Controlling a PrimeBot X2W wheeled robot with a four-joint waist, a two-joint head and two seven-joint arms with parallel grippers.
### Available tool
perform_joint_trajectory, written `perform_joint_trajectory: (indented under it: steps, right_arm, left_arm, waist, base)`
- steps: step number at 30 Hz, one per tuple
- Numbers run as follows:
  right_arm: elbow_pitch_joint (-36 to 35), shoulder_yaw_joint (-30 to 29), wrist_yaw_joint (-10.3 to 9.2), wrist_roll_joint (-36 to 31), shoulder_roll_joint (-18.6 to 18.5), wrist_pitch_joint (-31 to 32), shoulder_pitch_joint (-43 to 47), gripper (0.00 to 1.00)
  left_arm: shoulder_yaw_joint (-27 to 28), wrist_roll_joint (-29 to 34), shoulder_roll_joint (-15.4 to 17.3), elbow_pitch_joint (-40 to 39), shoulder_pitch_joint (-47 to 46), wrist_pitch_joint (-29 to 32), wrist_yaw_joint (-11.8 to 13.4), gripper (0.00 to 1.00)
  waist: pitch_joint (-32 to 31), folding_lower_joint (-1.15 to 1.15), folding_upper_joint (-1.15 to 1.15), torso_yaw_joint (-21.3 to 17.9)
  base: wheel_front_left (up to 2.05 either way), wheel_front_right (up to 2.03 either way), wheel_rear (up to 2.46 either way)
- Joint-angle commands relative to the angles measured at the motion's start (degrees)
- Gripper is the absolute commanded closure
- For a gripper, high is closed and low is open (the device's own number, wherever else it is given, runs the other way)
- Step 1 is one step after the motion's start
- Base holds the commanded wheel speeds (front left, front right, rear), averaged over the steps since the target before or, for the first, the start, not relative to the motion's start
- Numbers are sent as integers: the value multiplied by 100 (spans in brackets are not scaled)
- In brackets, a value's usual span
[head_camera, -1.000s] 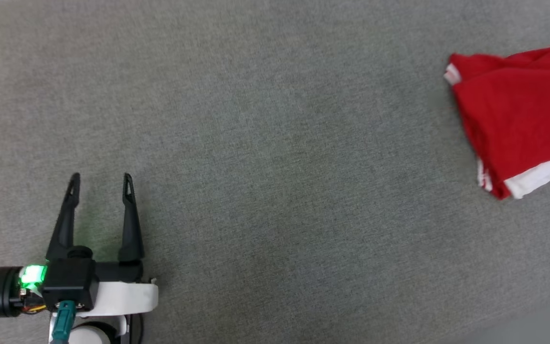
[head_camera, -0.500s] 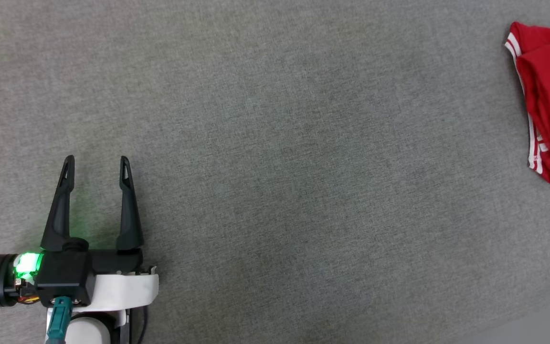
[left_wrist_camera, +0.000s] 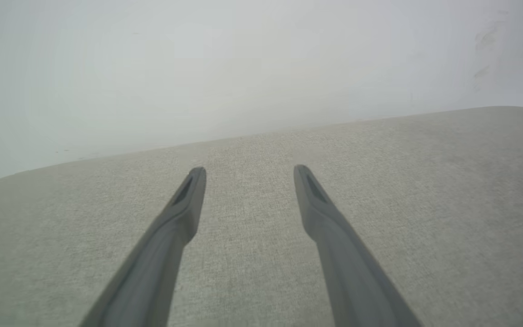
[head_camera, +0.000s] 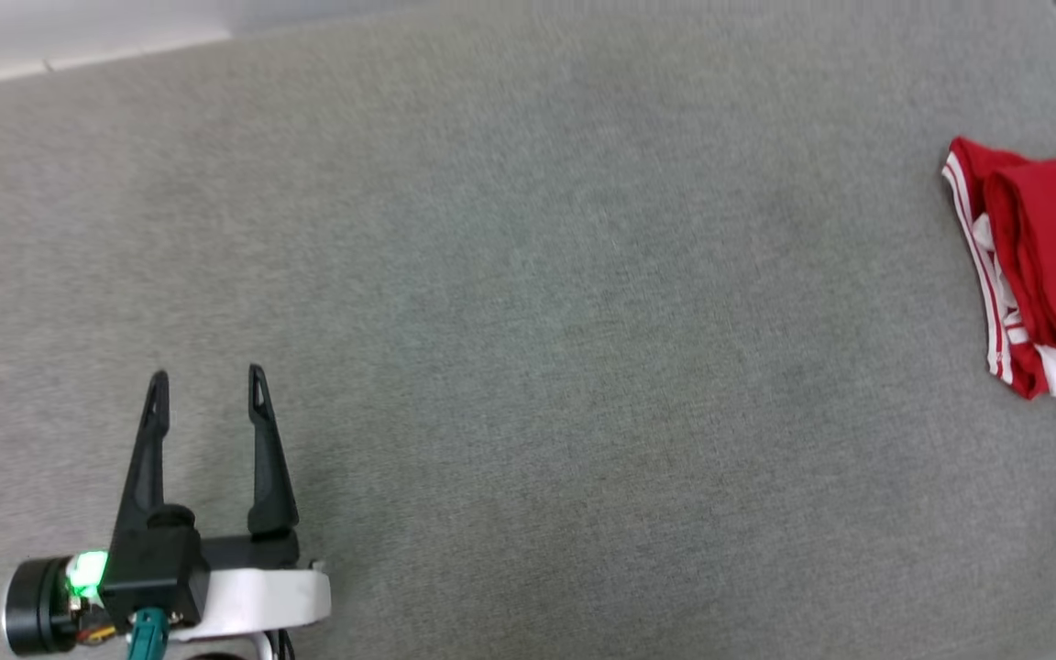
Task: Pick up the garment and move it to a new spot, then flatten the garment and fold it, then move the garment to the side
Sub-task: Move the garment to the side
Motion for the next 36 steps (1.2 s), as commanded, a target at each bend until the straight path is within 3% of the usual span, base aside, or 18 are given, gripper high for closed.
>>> perform_joint_trajectory:
  steps: [1,7,15,23,36]
  right_arm:
    - [-147,-140,-7,-217,273,-336,165,0]
    - [-1006,-606,-7,-688,1208,-714,704,0]
    - [-2750,-697,-7,-621,2244,-714,2114,0]
    - [-3407,-841,-7,-515,2925,-715,3665,0]
    - [-3851,-1180,-6,-461,3451,-715,5742,0]
  left_arm:
    - [4,-36,-58,6,126,-12,36,0]
    - [-15,-90,-148,50,390,-12,75,0]
    - [-40,-132,-243,155,619,-12,39,0]
    - [-7,-167,-278,321,821,-12,-53,0]
    - [48,-243,-326,611,1323,-12,-169,0]
  waist:
    - [-294,0,0,158]
    - [-671,0,0,363]
    - [-1073,0,0,708]
    - [-1445,0,0,984]
    - [-2042,0,0,1113]
  base:
    - [0,0,0]
    - [0,0,0]
    - [0,0,0]
    - [0,0,0]
    - [0,0,0]
